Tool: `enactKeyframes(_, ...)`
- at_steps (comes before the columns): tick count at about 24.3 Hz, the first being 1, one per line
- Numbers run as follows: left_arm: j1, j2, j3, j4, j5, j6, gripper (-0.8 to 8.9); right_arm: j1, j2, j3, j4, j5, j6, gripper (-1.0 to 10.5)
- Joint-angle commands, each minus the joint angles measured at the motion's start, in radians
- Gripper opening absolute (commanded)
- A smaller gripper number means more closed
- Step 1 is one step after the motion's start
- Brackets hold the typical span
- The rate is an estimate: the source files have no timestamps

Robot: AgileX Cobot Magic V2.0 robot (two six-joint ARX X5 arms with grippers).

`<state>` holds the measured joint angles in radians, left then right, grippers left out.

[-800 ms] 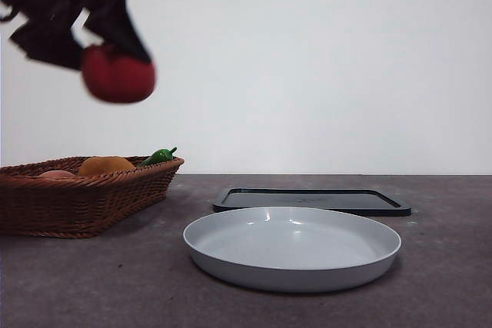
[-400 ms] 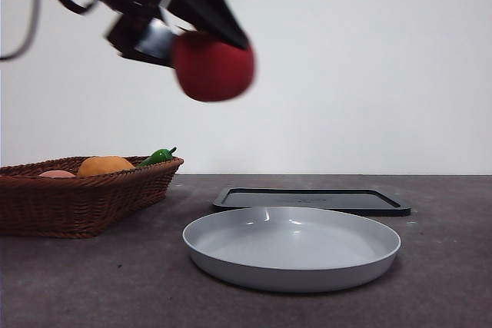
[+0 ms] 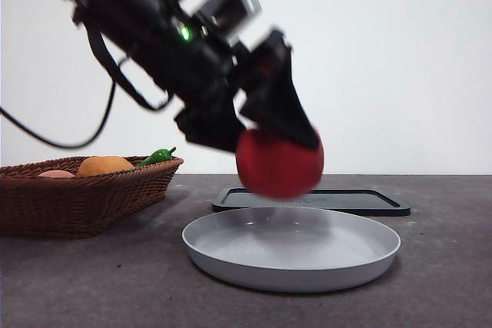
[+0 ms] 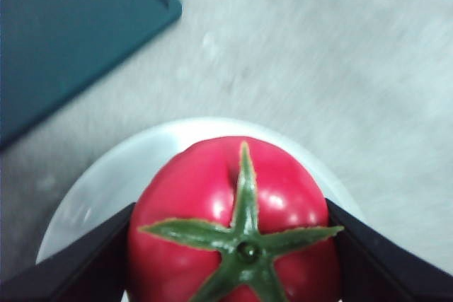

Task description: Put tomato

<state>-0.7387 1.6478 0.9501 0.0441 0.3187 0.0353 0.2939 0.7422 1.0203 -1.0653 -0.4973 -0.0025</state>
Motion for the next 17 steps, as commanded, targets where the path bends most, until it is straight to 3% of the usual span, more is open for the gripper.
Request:
enactKeyframes(1,-0.015,0.066,0.02,0.029,-0.016,-0.003,2.75,0.005,0.008,0.02,0.005,0.0,0.003,4.3)
enactKeyframes(9,-0.022,0.111,0.02,0.048,-0.016,-0.003,2.82,0.005,0.008,0.02,0.005,0.0,0.002,4.3)
enactKeyframes(10,-0.022,0.111,0.02,0.046,-0.016,-0.003,2.96,0.005,0.008,0.02,0.005,0.0,0.003,4.3)
enactKeyframes(13,-0.022,0.111,0.02,0.031,-0.016,-0.003,4.54,0.005,0.008,0.02,0.005,0.0,0.003,4.3)
enactKeyframes(17,-0.022,0.111,0.02,0.027,-0.016,-0.031,4.7,0.005,0.008,0.02,0.002,0.0,0.003,4.3)
